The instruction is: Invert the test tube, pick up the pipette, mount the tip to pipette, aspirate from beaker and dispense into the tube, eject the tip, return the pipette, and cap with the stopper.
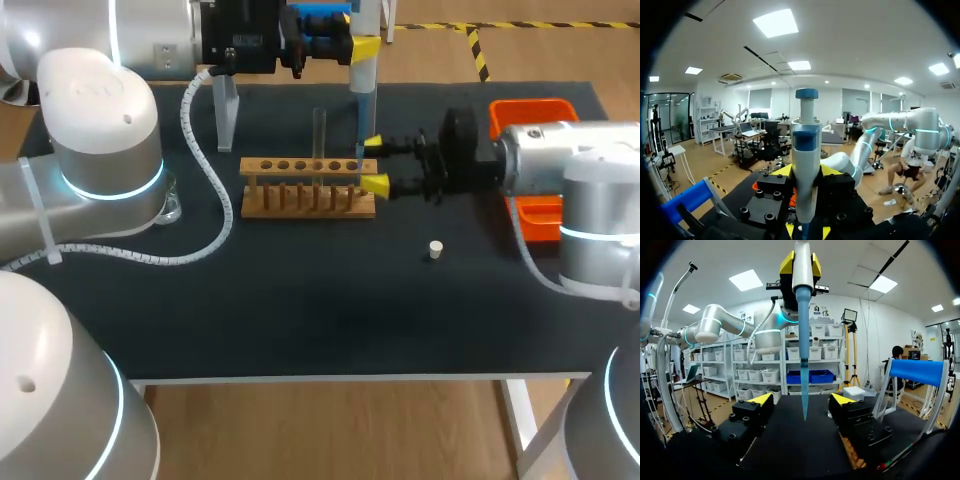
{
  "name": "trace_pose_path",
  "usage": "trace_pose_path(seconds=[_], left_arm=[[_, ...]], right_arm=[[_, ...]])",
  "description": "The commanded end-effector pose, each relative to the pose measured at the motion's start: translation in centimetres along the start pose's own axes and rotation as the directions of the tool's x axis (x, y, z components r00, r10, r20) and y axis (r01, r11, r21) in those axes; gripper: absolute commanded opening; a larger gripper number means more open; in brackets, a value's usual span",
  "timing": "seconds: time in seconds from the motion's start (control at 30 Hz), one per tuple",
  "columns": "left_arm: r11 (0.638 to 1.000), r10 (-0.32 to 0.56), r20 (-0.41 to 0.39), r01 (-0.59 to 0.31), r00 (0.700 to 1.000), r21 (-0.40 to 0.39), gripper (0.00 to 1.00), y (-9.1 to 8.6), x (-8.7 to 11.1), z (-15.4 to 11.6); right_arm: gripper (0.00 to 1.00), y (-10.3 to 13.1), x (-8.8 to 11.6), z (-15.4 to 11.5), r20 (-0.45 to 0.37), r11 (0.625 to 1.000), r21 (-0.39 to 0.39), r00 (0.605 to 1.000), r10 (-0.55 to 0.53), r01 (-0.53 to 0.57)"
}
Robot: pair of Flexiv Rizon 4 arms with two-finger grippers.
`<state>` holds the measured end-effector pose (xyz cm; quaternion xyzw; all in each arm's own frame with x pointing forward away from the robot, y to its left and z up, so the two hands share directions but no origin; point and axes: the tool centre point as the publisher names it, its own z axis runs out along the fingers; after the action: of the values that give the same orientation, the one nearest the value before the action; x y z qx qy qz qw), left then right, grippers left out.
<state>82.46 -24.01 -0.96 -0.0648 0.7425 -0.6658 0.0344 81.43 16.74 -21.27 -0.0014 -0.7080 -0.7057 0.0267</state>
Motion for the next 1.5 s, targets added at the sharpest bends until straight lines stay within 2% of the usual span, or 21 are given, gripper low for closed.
trace_pose_path(seconds=[0.03, 0.13, 0.27, 0.53, 1.13, 1.27, 1.5], left_arm=[[1.000, 0.002, 0.000, -0.002, 1.000, 0.004, 0.00, 0.1, 0.0, 0.0], [1.000, 0.002, 0.000, -0.002, 1.000, 0.004, 0.00, 0.1, 0.0, 0.0], [1.000, 0.002, 0.000, -0.002, 1.000, 0.004, 0.00, 0.1, 0.0, 0.0], [1.000, 0.002, 0.000, -0.002, 1.000, 0.004, 0.00, 0.1, 0.0, 0.0], [1.000, 0.002, 0.000, -0.002, 1.000, 0.004, 0.00, 0.1, 0.0, 0.0], [1.000, 0.021, 0.074, -0.022, 0.997, 0.004, 0.00, 1.1, -2.5, -3.2], [0.999, 0.052, 0.154, -0.053, 0.987, 0.003, 0.00, 2.7, -6.8, -9.8]], right_arm=[[1.00, -2.5, 1.1, -3.4, -0.007, 1.000, -0.009, 1.000, 0.013, -0.013], [1.00, -4.2, 1.7, -5.0, -0.005, 1.000, 0.013, 1.000, 0.018, -0.018], [1.00, -4.9, 2.0, -6.1, 0.010, 0.999, 0.020, 1.000, 0.030, -0.030], [1.00, -4.4, 2.5, -6.7, 0.018, 0.999, 0.042, 1.000, -0.015, 0.014], [1.00, -4.4, 2.5, -6.7, 0.018, 0.999, 0.042, 1.000, -0.015, 0.014], [1.00, -4.4, 2.5, -6.7, 0.018, 0.999, 0.042, 1.000, -0.015, 0.014], [1.00, -4.4, 2.5, -6.7, 0.018, 0.999, 0.042, 1.000, -0.015, 0.014]])
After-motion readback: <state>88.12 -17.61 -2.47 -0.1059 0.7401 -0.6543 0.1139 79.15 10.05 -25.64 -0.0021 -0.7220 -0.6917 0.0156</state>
